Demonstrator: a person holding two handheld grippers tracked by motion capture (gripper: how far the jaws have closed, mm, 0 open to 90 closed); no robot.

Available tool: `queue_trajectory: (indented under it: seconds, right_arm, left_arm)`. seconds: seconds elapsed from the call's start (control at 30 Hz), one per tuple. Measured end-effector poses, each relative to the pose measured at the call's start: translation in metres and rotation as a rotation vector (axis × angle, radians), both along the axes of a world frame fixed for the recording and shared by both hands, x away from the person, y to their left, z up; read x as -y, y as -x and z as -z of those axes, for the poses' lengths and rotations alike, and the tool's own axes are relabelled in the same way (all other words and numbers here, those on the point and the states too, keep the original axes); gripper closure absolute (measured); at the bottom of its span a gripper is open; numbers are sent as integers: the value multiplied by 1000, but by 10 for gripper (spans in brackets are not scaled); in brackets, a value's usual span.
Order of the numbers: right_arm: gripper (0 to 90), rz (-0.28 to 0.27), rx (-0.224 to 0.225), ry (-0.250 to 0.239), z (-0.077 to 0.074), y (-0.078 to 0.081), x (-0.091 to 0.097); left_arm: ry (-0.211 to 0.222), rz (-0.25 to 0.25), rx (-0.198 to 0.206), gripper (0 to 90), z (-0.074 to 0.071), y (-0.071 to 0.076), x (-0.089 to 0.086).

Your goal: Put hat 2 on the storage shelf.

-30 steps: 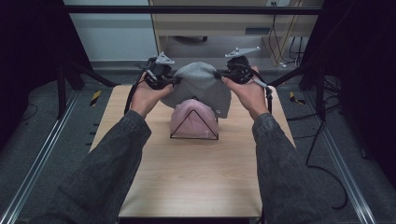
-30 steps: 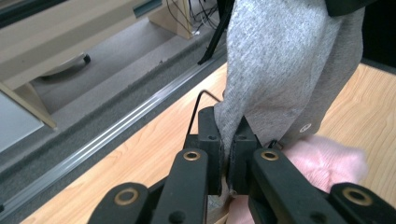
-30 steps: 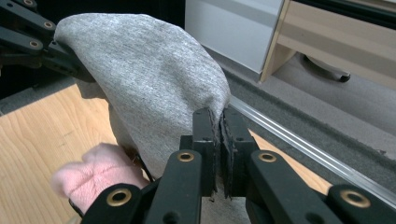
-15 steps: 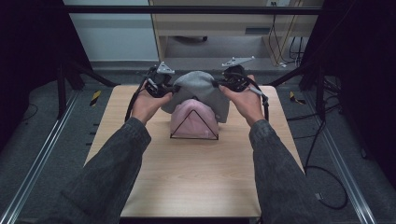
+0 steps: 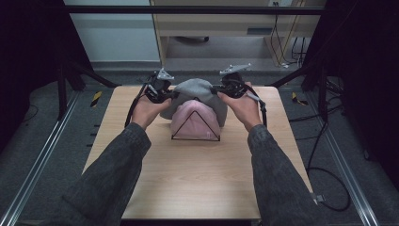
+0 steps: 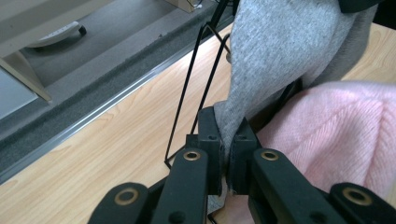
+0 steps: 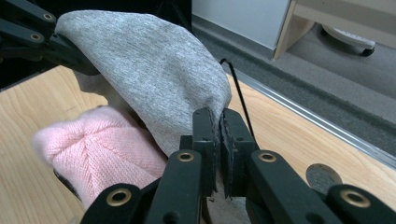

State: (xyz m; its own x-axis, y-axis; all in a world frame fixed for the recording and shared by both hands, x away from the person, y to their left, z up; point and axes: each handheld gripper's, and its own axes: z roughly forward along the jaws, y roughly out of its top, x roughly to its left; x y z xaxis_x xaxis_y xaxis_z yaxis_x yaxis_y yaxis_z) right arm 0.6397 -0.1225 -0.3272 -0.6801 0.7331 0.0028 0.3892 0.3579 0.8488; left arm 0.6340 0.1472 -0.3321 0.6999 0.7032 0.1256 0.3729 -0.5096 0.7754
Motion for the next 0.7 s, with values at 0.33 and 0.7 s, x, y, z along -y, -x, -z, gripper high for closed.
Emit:
queue_trajectory:
  seconds: [0.33, 0.7]
  right_arm:
    - [861, 3, -19, 6, 9, 1, -5]
    - [860, 5, -30, 7, 15, 3, -4]
  left_arm:
    - [-7, -2, -34, 860, 14, 1, -4]
    - [-19, -9, -36, 859, 22, 2, -1]
